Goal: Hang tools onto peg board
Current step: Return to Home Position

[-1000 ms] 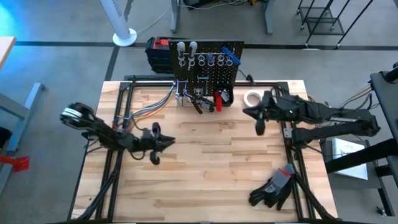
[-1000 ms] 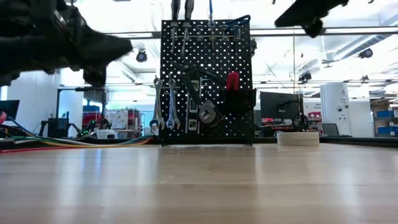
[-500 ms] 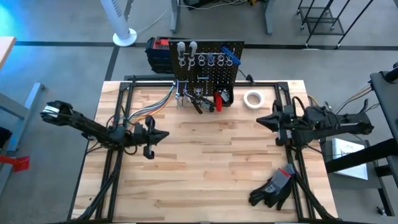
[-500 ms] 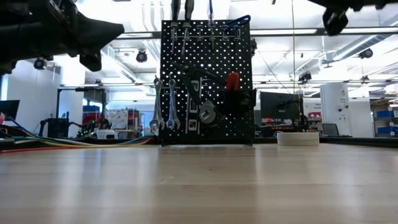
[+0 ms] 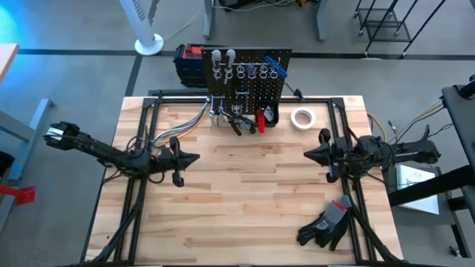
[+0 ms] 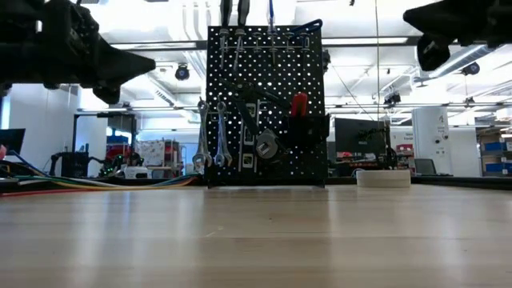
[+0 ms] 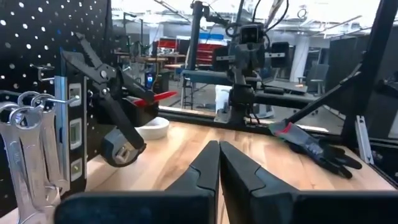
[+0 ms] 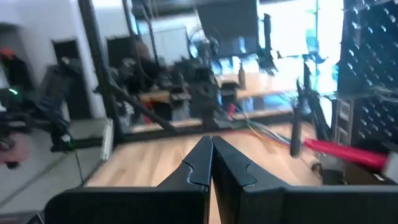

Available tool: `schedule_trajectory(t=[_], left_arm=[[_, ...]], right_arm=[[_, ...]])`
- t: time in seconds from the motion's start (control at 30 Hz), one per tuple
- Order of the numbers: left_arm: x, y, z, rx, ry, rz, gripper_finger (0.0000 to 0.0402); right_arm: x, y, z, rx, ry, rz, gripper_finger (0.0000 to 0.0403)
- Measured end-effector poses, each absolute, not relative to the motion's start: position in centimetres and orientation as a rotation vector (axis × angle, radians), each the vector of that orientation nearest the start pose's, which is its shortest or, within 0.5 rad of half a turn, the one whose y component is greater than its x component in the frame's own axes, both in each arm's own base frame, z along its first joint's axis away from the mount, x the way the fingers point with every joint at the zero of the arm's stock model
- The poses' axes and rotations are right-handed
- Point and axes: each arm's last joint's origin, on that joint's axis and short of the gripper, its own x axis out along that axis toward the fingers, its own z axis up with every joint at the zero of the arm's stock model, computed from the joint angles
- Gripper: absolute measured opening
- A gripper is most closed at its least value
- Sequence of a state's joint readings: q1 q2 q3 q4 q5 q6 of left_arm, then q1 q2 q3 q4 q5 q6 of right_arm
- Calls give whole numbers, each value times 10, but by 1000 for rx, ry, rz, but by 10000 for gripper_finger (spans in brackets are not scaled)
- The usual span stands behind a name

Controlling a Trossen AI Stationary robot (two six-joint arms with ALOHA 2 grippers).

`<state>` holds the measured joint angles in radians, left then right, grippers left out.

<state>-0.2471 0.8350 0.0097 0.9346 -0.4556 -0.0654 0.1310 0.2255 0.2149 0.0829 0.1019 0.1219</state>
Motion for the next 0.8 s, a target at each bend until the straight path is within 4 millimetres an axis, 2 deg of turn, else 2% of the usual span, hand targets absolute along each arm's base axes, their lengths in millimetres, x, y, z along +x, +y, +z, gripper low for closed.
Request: schedule_trajectory(t=[0.17, 0.3, 0.43, 0.67, 0.8], left_arm=[[143, -23, 170, -87, -93, 208, 0], [141, -21, 168, -40, -64, 283, 0], [139, -20, 167, -37, -38, 288, 0], [136, -19, 151, -144, 96, 316, 0], [138, -21, 153, -159, 71, 302, 0]], right_arm=[[103, 11, 208, 136, -114, 34, 0], [102, 11, 195, 137, -163, 41, 0], [103, 8, 180, 131, -137, -7, 0], [104, 6, 176, 139, -87, -27, 0], [104, 7, 173, 118, -55, -7, 0]])
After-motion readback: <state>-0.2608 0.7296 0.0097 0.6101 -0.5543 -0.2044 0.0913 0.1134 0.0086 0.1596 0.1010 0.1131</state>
